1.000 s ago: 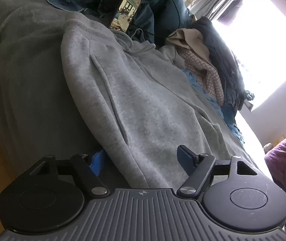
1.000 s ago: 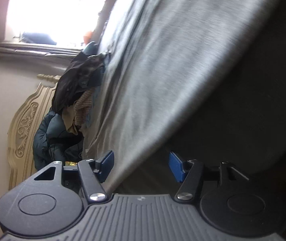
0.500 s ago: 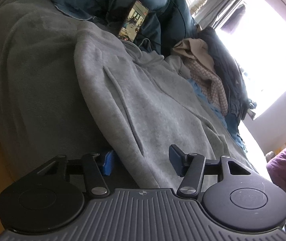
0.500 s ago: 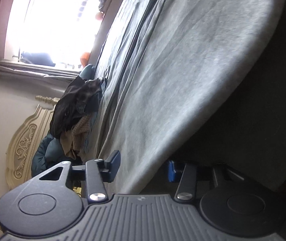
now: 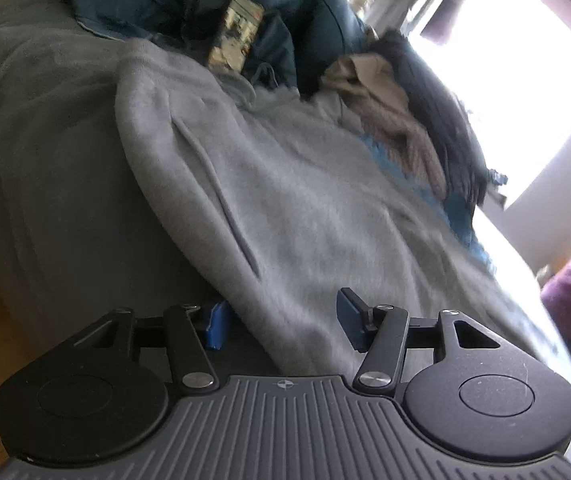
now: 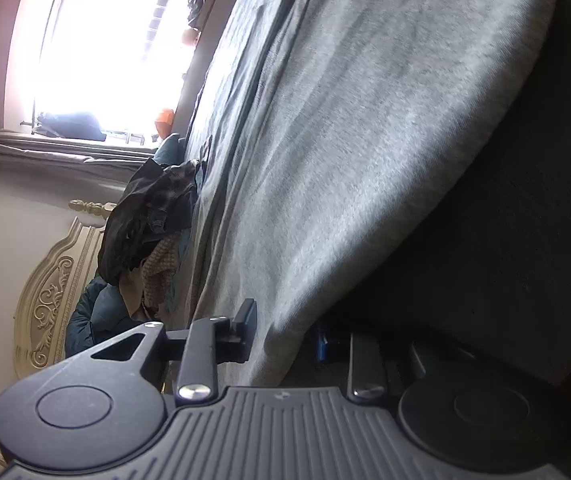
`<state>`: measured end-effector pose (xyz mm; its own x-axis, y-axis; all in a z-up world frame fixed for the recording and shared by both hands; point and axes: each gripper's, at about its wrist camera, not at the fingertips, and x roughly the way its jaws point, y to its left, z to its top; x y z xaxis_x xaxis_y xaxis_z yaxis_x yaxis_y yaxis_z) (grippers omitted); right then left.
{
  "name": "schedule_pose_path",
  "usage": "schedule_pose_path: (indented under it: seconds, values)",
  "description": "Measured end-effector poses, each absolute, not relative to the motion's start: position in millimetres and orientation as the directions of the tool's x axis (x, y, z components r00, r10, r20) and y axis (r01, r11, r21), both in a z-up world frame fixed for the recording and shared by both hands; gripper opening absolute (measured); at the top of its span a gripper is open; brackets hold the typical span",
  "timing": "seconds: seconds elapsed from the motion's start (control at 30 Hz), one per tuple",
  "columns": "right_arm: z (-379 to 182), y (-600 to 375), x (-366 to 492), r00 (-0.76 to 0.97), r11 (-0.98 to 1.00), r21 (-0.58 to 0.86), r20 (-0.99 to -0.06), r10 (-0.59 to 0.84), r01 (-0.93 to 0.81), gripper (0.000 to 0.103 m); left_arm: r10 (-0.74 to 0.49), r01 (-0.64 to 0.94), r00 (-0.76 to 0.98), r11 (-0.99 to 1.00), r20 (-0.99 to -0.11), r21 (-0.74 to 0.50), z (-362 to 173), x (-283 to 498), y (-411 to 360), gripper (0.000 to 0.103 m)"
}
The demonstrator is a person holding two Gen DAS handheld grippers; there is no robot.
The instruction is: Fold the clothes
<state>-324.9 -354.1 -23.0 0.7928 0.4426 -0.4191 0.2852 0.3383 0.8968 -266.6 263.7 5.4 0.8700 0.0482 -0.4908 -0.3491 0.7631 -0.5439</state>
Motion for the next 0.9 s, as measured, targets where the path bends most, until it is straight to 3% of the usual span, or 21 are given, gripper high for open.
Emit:
schedule_pose_path:
  seconds: [0.17,0.3,0.47,0.67,0.9]
  values:
    - [-20.5,-349.2,-319.3,0.800,0.356,0.892,-0.422,0.427,0.279,0.024,0.115,-0.385,0.875,0.755,-0.470,-0.532,6.1,-255.7,275.5,0.054]
    - [-22.3,-348.4,-316.5,0.800,0.357,0.890,-0.425,0.423,0.284,0.018,0.141,-0.417,0.859,0.750,-0.492,-0.513,1.0,-253.1,279.7,0.034]
    - [-17.0,-348.3,-315.3,0.804,0.386,0.884,-0.424,0.418,0.266,0.010,0.137,-0.411,0.867,0.741,-0.478,-0.532,2.9,-259.7,285.0,0.020]
    - [2.8,-343.6,-311.3,0.823,0.434,0.876,-0.399,0.403,0.212,0.007,0.157,-0.408,0.878,0.739,-0.453,-0.536,14.0,-261.7,284.3,0.012]
    - [18.4,-350.1,-309.4,0.838,0.463,0.869,-0.377,0.394,0.173,0.006,0.168,-0.383,0.897,0.757,-0.408,-0.530,30.5,-256.7,282.3,0.010]
